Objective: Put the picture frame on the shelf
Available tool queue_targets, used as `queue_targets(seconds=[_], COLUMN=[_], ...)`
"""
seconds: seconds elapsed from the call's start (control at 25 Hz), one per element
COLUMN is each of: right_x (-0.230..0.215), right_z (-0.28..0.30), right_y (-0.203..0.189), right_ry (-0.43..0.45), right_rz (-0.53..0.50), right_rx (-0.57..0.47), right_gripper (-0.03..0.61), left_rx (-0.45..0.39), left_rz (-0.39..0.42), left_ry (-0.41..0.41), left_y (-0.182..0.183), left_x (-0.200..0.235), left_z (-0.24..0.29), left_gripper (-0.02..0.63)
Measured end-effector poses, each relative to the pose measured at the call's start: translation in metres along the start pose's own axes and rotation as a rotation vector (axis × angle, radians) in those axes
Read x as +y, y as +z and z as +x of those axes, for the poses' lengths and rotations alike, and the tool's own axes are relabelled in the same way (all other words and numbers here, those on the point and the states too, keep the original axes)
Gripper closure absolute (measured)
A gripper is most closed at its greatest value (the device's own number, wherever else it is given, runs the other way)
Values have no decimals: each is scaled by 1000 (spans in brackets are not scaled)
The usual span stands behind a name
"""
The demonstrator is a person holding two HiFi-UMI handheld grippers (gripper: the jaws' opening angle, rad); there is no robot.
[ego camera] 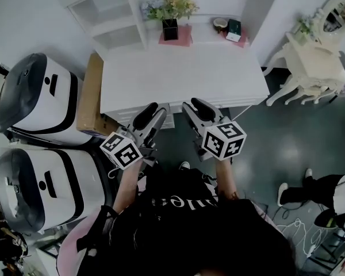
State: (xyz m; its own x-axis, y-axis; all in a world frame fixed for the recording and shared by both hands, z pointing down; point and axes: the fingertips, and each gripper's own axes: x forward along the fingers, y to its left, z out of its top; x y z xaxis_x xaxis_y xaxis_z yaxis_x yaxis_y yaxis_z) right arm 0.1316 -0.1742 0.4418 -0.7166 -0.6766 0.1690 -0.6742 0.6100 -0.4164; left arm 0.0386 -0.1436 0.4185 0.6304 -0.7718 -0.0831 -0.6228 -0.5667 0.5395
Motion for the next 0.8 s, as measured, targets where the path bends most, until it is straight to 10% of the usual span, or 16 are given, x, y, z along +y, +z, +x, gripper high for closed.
queue_targets(seconds=[0.8], right_x=[154], right_z=[45], right_y=[-80], right_ry=[78], right_rz=[9], right_rx=[74], right_gripper=[477], left_rx=[53], left_rz=[130], left_ry=[88], left_y=[23], left_x=[56], left_z=[-188], left_gripper=[440])
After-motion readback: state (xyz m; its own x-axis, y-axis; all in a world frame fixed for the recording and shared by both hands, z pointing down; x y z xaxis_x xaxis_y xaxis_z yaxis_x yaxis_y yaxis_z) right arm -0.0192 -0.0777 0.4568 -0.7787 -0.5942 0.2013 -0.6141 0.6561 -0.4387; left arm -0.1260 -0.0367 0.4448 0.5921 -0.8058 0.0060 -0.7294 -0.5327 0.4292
